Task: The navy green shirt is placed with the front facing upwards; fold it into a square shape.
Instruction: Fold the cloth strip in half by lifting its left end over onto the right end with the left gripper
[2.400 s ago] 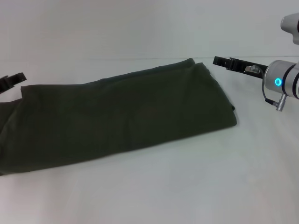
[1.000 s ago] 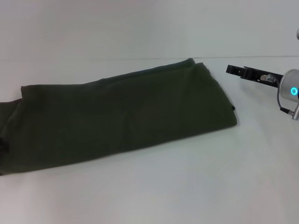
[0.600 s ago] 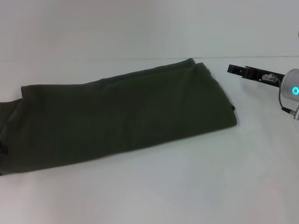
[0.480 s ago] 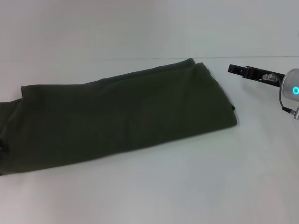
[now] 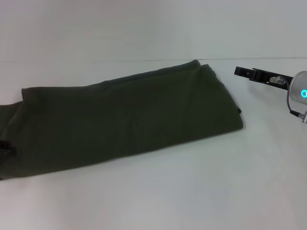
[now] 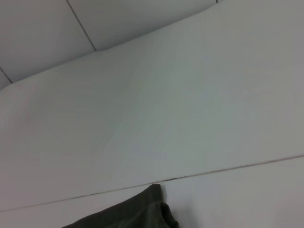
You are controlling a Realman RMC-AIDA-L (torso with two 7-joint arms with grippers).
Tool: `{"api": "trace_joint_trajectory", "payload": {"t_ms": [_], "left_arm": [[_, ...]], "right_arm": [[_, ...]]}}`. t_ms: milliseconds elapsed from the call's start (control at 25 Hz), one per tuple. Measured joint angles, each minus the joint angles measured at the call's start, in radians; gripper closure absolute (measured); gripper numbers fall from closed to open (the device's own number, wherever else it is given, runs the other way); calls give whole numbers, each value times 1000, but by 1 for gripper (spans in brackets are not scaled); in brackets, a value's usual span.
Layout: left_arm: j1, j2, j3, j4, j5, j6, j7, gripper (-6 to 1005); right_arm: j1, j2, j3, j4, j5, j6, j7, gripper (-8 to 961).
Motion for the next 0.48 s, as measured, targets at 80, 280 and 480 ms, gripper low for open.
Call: {"api": "trace_joint_trajectory", "payload": {"t_ms": [80, 280, 480], "left_arm": [[-3, -1, 4, -1, 1, -2, 0, 192], [-3, -4, 9, -2, 3, -20, 0, 132], [-4, -11, 11, -5, 12, -43, -1, 132]], "right_arm": [[0, 0, 0, 0, 0, 0, 0, 176], [-1, 0, 0, 0, 0, 0, 0, 176], [-2, 0, 0, 0, 0, 0, 0, 176]]}}
